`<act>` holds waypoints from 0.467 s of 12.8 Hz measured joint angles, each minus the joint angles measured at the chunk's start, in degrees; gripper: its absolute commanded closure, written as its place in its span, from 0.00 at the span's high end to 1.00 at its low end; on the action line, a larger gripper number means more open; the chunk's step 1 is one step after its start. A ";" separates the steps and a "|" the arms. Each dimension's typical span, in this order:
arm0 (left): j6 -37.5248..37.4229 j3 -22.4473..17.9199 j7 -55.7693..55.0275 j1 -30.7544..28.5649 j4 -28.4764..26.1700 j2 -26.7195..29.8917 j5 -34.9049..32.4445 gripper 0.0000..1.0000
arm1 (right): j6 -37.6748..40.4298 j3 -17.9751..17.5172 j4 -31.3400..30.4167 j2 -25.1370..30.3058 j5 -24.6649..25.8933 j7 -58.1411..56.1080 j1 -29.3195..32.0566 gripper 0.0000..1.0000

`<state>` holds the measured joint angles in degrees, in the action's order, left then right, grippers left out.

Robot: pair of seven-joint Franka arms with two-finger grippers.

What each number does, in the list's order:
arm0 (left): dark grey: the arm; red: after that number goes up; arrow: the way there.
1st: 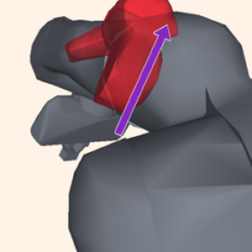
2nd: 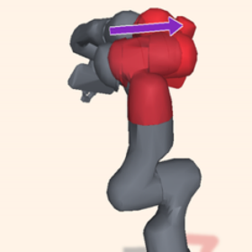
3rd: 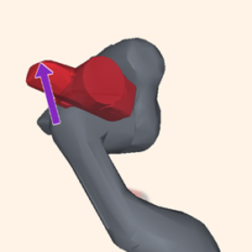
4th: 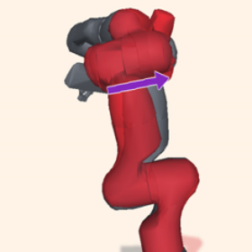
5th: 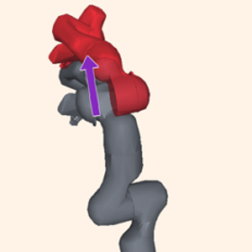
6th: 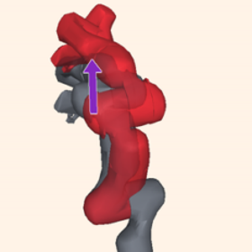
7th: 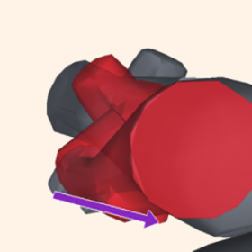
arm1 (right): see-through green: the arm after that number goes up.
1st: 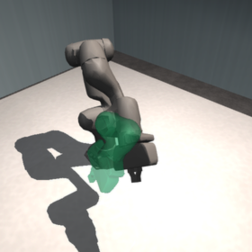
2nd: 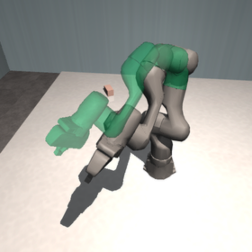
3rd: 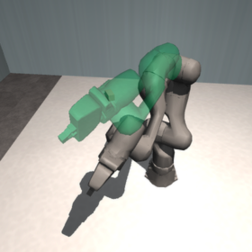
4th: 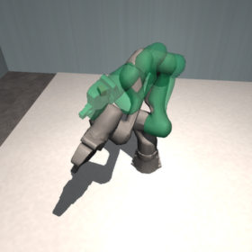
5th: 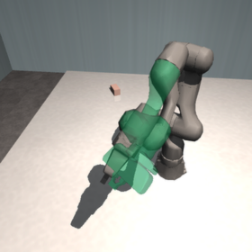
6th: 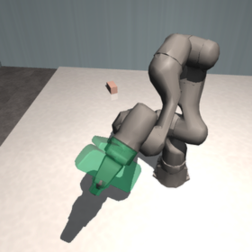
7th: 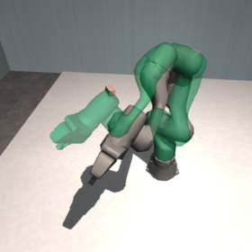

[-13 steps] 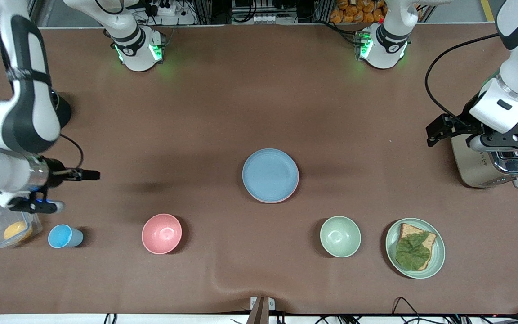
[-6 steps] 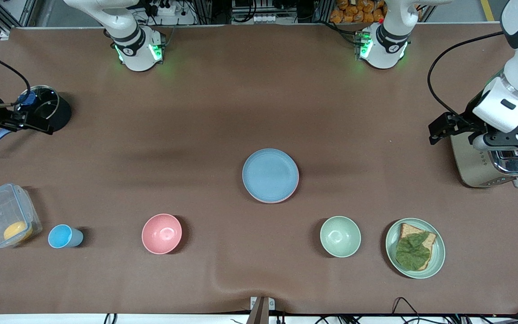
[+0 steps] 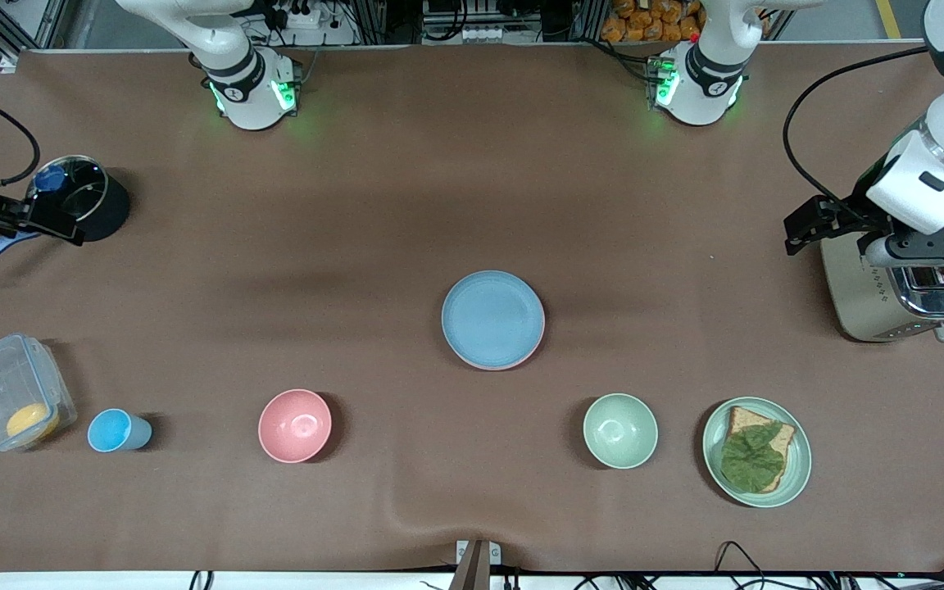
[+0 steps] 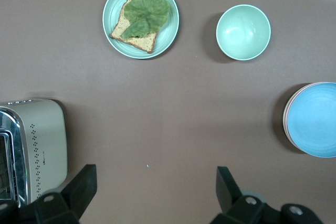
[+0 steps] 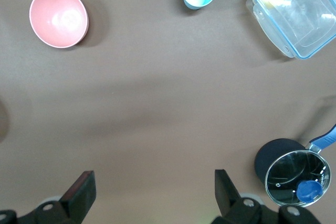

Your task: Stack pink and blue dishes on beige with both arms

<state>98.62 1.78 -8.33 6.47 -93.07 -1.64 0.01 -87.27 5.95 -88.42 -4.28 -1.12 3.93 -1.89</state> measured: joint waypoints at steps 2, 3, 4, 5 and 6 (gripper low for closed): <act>-0.01 -0.06 0.00 -0.01 0.03 -0.01 0.00 1.00 | -1.11 -0.01 0.07 -0.43 0.00 0.00 0.27 1.00; -0.01 -0.09 0.00 -0.01 0.04 -0.01 0.00 1.00 | -1.57 -0.21 0.13 -0.60 0.00 0.00 0.43 1.00; -0.02 -0.12 0.00 -0.01 0.04 -0.01 0.00 1.00 | -1.80 -0.89 0.17 -0.69 0.00 0.00 0.93 1.00; -0.03 -0.13 0.00 -0.01 0.04 -0.01 0.00 1.00 | -1.91 -1.62 0.23 -0.73 0.00 0.00 1.50 1.00; -0.03 -0.12 0.00 0.00 0.04 -0.01 0.00 1.00 | -1.99 -1.95 0.26 -0.73 0.00 0.00 1.68 1.00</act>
